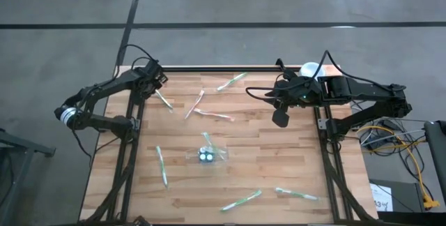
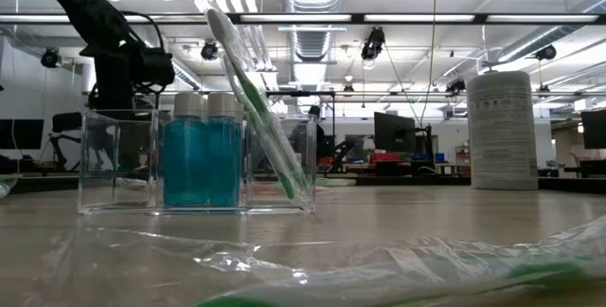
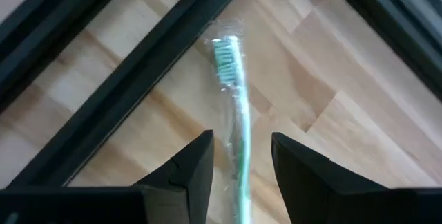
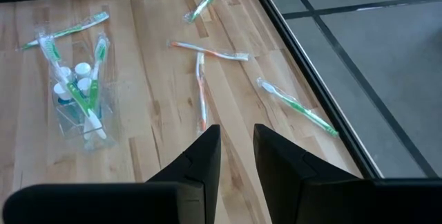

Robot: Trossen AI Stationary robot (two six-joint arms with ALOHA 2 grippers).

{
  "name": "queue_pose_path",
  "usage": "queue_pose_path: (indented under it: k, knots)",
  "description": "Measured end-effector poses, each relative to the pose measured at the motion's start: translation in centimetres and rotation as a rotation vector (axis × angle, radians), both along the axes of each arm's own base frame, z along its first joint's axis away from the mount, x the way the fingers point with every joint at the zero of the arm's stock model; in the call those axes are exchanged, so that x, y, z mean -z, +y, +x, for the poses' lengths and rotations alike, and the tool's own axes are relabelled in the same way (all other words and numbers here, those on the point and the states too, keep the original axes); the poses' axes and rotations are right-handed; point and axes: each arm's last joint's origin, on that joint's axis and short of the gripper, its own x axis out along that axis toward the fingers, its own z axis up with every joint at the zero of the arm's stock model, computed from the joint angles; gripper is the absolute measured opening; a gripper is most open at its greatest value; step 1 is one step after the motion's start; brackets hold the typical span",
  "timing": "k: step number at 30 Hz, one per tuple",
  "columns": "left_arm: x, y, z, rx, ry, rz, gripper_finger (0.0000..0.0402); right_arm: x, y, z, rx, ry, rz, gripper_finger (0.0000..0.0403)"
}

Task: Pick & Place toothbrushing station
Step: Put the green toothbrush into the transparent organizer

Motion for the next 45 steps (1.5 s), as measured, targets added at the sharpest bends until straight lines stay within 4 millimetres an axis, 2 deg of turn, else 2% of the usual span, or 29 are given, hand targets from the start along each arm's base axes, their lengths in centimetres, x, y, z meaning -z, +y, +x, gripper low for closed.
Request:
queue_pose_path:
  k: [5, 17, 33, 45]
  knots:
    - [0.4, 0.6, -0.3, -0.002, -0.01, 0.052, 0.0149, 0.0, 0.0, 0.0, 0.0, 0.0, 0.0, 0.0082]
    - [1.6, 1.6, -0.2, 0.002, 0.023, 0.031, 0.0149, 0.0, 0.0, 0.0, 0.001, 0.0, 0.0, 0.0082]
    - [1.7, 1.5, -0.4, -0.029, 0.052, 0.033, 0.0149, 0.0, 0.0, 0.0, 0.0, 0.0, 0.0, 0.0082]
    - [2.1, 1.6, -0.1, -0.019, -0.01, -0.016, 0.0149, 0.0, 0.0, 0.0, -0.001, 0.0, 0.0, 0.0082]
